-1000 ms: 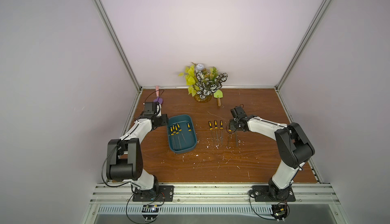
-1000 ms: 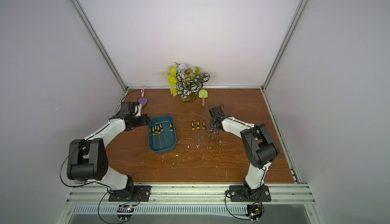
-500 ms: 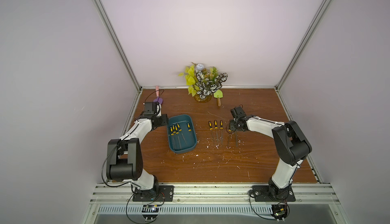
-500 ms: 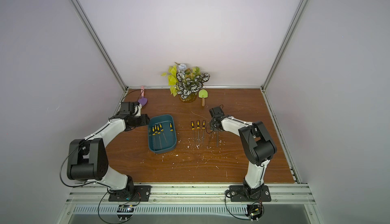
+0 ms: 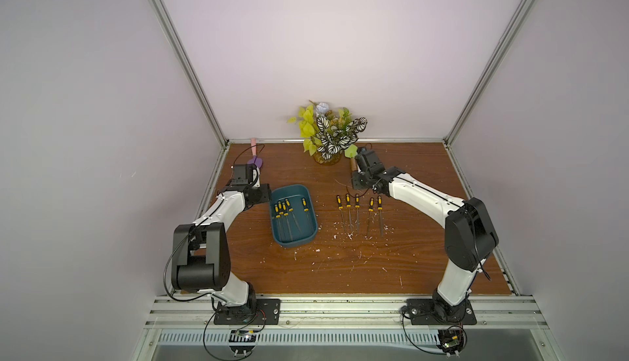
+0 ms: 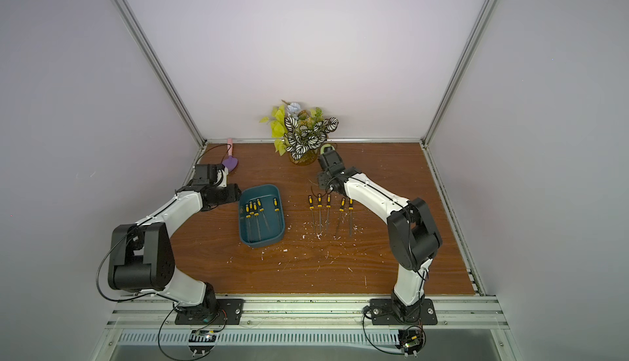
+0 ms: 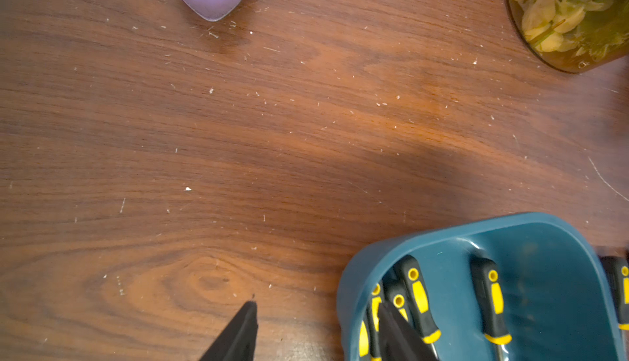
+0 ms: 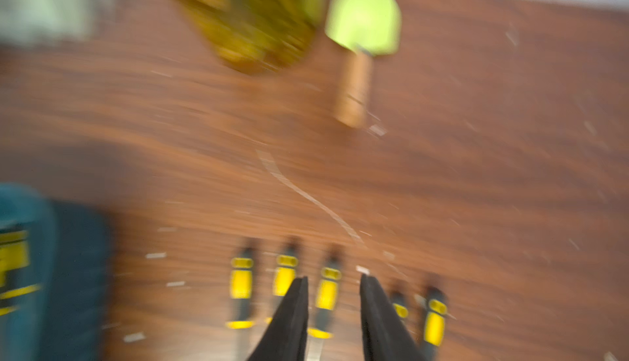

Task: Take the file tool out of the storage box
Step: Place the file tool at the center of the board, then pick up the file tool from the storage box.

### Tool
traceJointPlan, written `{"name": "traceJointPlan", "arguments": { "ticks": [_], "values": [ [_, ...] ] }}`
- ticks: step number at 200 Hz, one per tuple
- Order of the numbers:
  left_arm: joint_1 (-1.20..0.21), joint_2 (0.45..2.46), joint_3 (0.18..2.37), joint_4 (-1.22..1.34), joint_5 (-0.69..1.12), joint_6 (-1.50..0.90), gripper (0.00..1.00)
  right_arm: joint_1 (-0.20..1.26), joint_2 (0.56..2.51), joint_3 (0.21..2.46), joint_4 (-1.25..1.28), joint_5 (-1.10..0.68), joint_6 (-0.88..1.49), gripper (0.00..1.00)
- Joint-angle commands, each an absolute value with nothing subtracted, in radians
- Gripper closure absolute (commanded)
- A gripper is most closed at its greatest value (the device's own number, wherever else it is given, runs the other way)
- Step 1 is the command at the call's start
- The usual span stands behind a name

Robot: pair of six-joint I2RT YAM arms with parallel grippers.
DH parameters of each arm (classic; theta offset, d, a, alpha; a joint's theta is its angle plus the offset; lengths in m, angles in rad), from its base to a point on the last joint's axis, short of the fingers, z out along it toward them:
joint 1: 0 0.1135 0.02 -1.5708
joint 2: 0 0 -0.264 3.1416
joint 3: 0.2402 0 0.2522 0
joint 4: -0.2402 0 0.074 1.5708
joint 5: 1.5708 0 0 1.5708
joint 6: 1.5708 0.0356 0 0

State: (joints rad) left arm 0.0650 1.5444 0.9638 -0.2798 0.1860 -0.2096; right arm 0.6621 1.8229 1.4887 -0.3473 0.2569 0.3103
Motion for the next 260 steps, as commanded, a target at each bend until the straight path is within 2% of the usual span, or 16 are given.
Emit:
{"name": "traceJointPlan", "arguments": {
  "ticks": [1,32,55,100,131,173,260],
  "values": [
    [0.077,1.500,0.970,-0.267,0.141,-0.213,0.41,0.771,1.900,1.602,-0.350,0.182,0.256,0.69],
    [0.076,1.505,0.977,-0.278,0.131,-0.216,0.41,0.864,2.039,1.744,-0.316,0.045,0.257,0.69],
    [0.078,1.486,0.968,-0.262,0.126,-0.229,0.41,0.926,2.164,1.900,-0.364,0.018,0.243,0.69],
    [0.084,1.460,0.960,-0.259,0.118,-0.228,0.41,0.989,2.459,2.299,-0.599,0.049,0.235,0.69],
    [0.086,1.456,0.963,-0.260,0.129,-0.226,0.41,0.994,2.566,2.479,-0.707,0.103,0.224,0.69],
    [0.086,1.465,0.973,-0.261,0.153,-0.227,0.40,0.992,2.563,2.472,-0.713,0.155,0.218,0.69],
    [0.086,1.465,0.969,-0.265,0.156,-0.225,0.40,0.992,2.588,2.436,-0.691,0.128,0.229,0.68]
  ]
}}
